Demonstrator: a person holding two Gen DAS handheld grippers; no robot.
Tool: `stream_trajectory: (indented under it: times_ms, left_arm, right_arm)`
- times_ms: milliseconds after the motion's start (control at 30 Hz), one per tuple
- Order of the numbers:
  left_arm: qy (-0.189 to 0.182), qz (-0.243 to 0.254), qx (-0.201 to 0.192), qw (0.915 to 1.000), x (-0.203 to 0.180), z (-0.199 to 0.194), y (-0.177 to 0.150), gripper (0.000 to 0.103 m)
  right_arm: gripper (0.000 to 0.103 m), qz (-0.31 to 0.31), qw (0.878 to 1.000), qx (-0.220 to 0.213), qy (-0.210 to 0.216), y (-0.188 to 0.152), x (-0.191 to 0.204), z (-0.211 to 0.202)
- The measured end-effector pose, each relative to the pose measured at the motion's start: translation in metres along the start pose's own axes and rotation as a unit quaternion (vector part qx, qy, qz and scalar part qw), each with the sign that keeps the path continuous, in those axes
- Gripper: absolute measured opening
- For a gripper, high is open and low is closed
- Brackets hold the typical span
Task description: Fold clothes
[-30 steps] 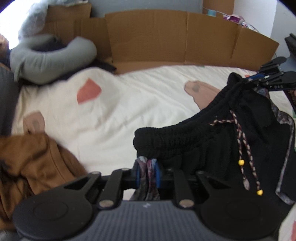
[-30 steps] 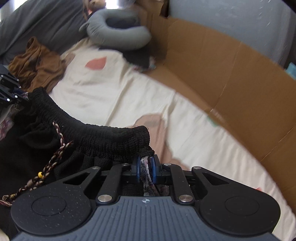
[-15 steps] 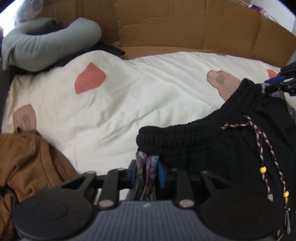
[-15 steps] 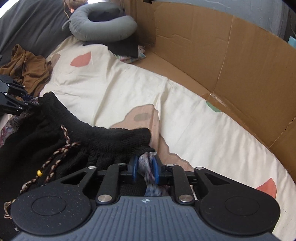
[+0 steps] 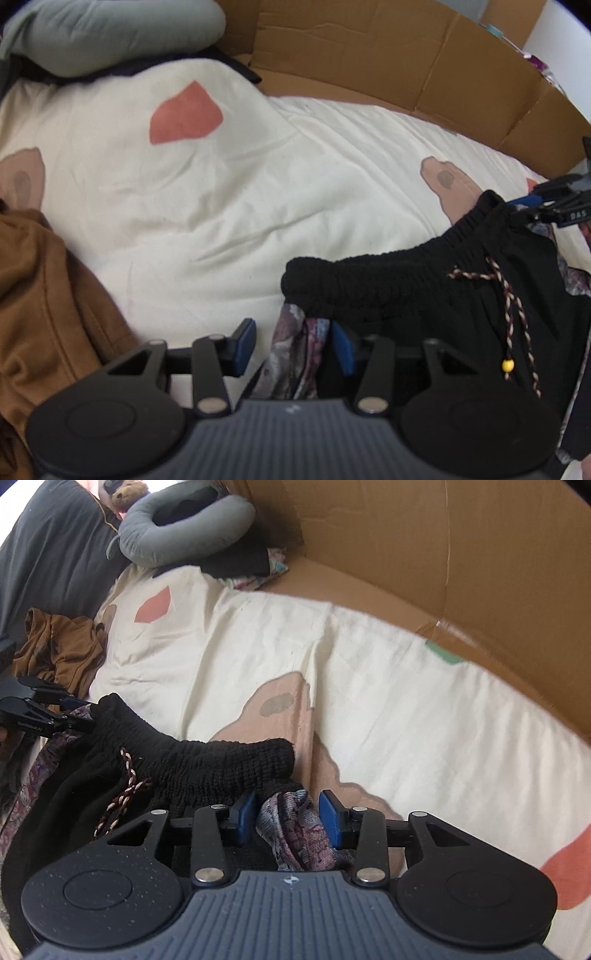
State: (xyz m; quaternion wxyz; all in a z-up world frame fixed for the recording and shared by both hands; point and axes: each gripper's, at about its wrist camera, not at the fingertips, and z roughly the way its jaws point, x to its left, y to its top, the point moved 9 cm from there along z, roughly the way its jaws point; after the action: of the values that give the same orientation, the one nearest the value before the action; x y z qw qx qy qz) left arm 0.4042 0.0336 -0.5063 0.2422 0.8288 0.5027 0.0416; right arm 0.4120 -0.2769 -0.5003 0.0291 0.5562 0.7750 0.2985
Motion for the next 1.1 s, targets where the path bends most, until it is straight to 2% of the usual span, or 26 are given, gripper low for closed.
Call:
stream_trajectory:
  times_ms: [167,400,533,633,700,800,867,1067,1100]
  left_arm:
    - [-0.021,-0.009,0.014,0.9996,0.0,0.006,-0.007,0.047]
    - [-0.026,-0.003,0.017,0.9995,-0.004,0.008,-0.009,0.047]
    - [-0.032,-0.004,0.015,0.9994,-0.004,0.005,-0.009,0.041]
    - [-0.036,-0.005,0.012,0.9993,-0.004,0.004,-0.009,0.039]
    - [-0.037,-0.006,0.012,0.9992,-0.004,0.004,-0.009,0.038]
    - [-0.039,-0.007,0.011,0.9992,-0.004,0.005,-0.01,0.038]
    - [-0.037,-0.006,0.011,0.9992,-0.005,0.006,-0.009,0.038]
    - [-0.034,-0.003,0.013,0.9993,-0.006,0.008,-0.01,0.038]
    - [-0.033,-0.003,0.013,0.9994,-0.006,0.008,-0.01,0.038]
  right_arm:
    - [0.049,-0.007,1.0,0.015,-0.001,-0.003,-0.004,0.014]
    - [0.055,-0.041,0.999,0.031,-0.002,0.002,-0.004,0.014]
    - [0.055,-0.004,0.999,0.026,0.026,0.007,-0.013,0.008]
    - [0.056,0.025,0.999,0.003,0.042,0.01,-0.02,-0.001]
    - [0.055,0.043,0.998,-0.013,0.052,0.012,-0.025,-0.007]
    - [0.054,0.038,0.999,-0.005,0.03,0.008,-0.033,-0.004]
    - [0.049,0.022,0.999,0.002,0.023,0.004,-0.032,0.0]
    - [0.048,-0.04,0.999,0.019,0.001,-0.006,-0.021,0.009]
    - [0.041,-0.042,0.999,0.021,0.004,-0.005,-0.02,0.009]
